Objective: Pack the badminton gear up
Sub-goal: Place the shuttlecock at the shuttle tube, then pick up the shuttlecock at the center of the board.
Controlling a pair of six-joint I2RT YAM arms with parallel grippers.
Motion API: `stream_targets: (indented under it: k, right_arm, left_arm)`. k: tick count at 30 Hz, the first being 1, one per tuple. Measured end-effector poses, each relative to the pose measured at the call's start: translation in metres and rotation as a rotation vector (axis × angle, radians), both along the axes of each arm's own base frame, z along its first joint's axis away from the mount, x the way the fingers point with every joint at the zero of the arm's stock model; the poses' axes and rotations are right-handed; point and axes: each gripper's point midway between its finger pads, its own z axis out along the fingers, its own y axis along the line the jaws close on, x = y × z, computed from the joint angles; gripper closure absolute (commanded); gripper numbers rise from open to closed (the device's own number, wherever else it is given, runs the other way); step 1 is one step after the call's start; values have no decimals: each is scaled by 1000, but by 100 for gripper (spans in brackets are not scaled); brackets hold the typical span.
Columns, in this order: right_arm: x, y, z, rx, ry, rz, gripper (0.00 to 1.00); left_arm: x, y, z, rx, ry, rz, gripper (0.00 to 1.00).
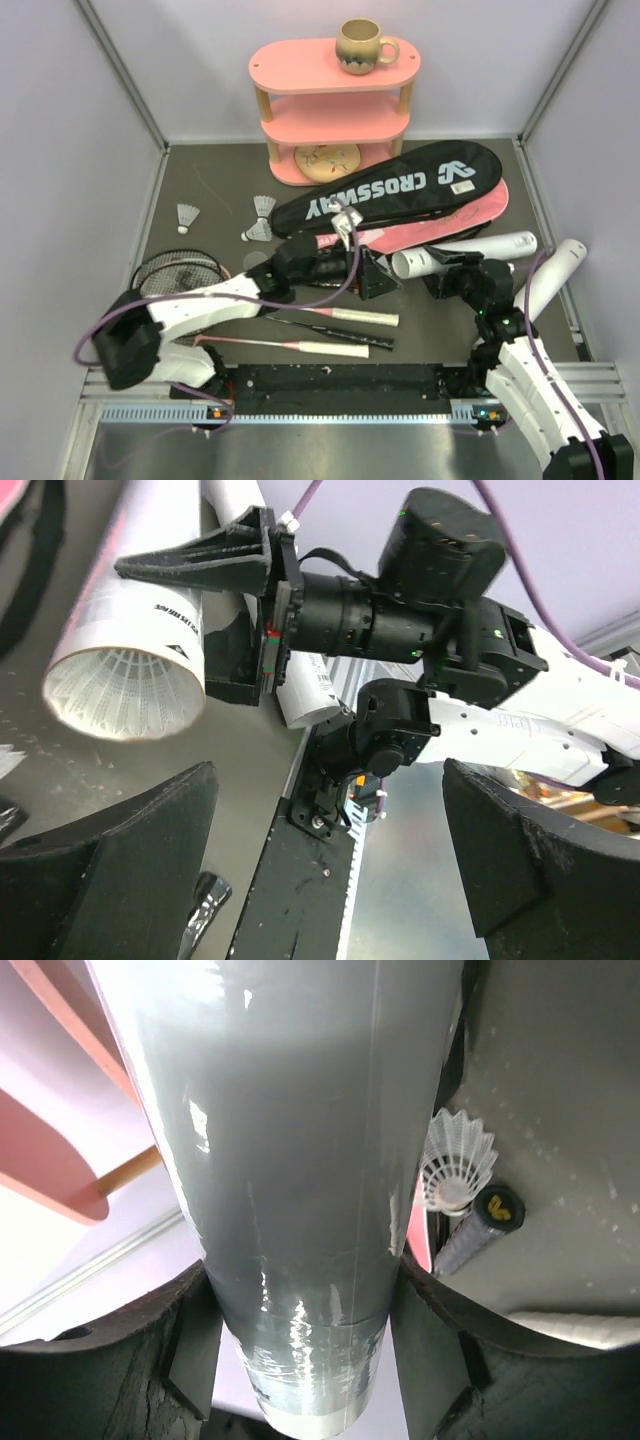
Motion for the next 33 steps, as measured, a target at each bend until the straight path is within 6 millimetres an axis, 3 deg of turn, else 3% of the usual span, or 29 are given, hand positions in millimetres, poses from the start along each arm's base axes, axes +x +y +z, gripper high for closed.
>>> stream_targets:
  k: [3,5,8,13,17,21,25,33]
  right_arm:
    - [4,-8,-7,-40,10,-28,75]
    - [5,-12,-11,-66,19,-43,75]
    - [9,-22,-9,-109,21,-76,75]
    - [15,-39,13,-205,-1,-135,74]
    - [14,-56,34,-283,-39,-201,74]
    - [8,-71,45,-336,-74,-259,73]
    - [5,-74,37,-352,-39,-267,73]
    - [2,-67,34,-314,-21,-238,73]
  left_arm:
    - [-3,23,22,5,-62,71,7]
    - [3,37,24,45,-71,146,8]
    - [28,45,-2,209,-25,286,7]
    - [84,38,-76,592,100,517,4]
    - [105,34,-118,791,149,627,4]
    - [121,15,-127,866,137,689,5]
    - [133,4,-128,894,108,733,13]
    - [143,11,-163,1034,67,777,25]
